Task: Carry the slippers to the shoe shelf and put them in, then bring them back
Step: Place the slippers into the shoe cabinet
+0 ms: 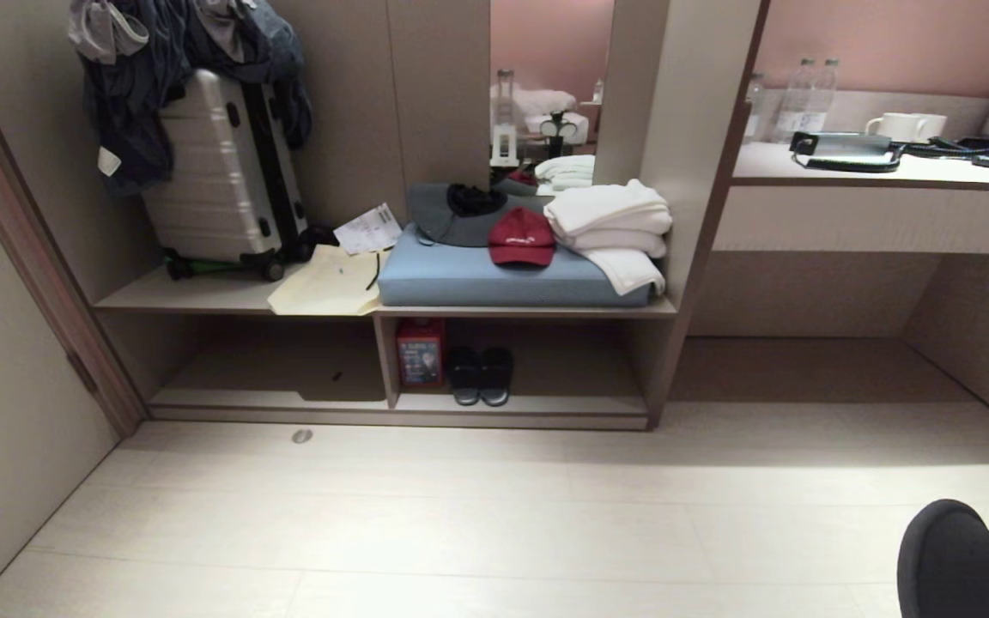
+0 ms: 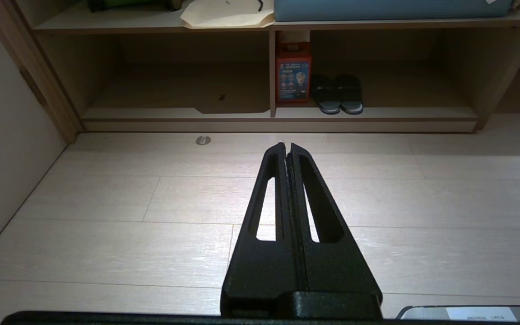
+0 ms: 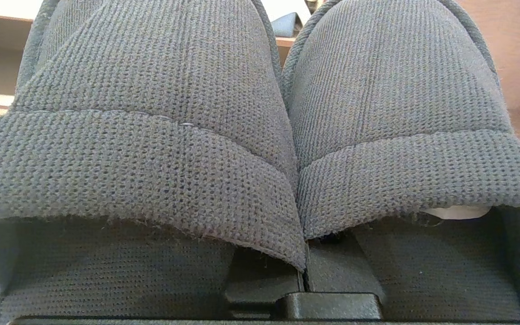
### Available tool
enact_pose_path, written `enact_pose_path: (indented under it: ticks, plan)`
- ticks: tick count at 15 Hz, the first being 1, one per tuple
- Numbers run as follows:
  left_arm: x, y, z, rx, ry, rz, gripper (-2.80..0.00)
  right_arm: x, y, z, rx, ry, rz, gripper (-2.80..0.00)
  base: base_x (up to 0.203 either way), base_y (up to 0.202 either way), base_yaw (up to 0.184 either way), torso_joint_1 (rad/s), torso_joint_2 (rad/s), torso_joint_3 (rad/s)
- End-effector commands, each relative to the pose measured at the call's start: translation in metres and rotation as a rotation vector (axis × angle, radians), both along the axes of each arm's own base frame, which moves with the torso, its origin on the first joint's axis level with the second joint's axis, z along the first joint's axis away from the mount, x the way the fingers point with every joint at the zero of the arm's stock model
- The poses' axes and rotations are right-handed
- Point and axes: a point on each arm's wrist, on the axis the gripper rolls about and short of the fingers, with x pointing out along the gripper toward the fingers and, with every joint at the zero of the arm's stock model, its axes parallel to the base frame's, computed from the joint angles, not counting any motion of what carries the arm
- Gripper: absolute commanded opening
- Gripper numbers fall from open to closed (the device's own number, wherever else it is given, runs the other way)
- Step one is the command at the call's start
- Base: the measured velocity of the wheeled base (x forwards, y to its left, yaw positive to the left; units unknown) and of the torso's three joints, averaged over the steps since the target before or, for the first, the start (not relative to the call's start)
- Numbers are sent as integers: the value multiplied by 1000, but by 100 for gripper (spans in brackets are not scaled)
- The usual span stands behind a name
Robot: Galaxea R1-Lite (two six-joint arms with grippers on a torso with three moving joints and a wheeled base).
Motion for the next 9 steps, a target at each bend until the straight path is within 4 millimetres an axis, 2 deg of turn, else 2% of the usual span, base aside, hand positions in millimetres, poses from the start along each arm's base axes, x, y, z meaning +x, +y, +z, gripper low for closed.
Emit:
enact_pose_path:
  ticks: [1, 5, 9]
  plan:
    - [0, 0, 0, 1, 1, 0, -280, 0, 0, 0, 0, 2, 0, -280, 0, 0, 0, 0, 0, 0]
    - [0, 0, -1, 6, 3, 2, -280, 0, 0, 0, 1, 2, -2, -280, 22, 0, 1, -1, 1, 1]
    - [0, 0, -1, 8, 4, 2, -280, 0, 0, 0, 0, 2, -5, -280, 193, 0, -1, 6, 0, 2]
